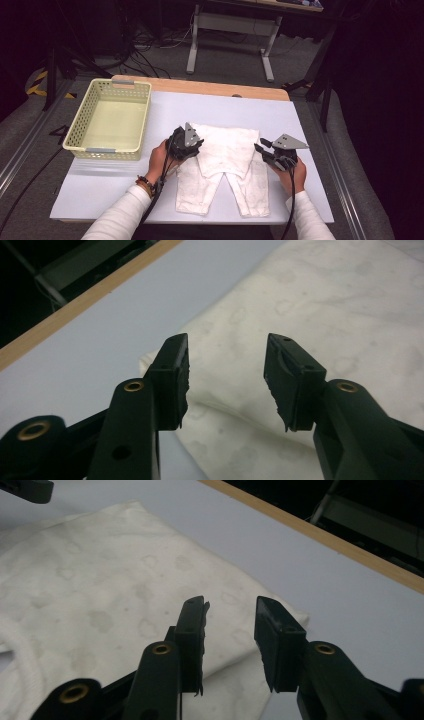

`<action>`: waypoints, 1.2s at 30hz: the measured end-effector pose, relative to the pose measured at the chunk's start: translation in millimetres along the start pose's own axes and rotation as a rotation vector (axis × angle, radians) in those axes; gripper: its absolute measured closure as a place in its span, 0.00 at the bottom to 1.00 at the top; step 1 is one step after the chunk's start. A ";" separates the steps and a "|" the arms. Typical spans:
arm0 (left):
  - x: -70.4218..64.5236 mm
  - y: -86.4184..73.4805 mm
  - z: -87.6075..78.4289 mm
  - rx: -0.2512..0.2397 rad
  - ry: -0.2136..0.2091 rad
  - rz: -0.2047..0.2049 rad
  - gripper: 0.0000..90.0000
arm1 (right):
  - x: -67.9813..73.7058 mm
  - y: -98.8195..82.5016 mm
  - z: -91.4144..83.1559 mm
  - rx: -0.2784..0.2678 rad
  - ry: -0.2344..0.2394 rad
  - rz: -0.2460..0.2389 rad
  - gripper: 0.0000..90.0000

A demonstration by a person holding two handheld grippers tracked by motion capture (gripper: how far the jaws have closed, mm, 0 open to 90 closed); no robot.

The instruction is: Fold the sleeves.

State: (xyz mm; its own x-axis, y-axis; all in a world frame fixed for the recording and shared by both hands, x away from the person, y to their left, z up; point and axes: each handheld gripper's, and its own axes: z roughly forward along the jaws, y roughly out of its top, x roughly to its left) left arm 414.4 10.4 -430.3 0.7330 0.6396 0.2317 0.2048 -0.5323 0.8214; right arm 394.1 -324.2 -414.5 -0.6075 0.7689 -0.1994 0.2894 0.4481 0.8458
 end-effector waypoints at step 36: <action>-54.9 -26.2 -6.6 0.129 -0.228 0.113 0.63 | 56.0 -23.8 0.7 0.180 0.252 -0.129 0.63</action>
State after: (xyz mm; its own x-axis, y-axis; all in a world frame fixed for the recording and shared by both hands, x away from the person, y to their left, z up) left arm 364.6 -7.0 -461.1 0.8800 0.4385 0.1827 0.1836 -0.6687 0.7205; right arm 353.7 -291.5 -446.2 -0.8049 0.5739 -0.1513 0.3108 0.6248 0.7163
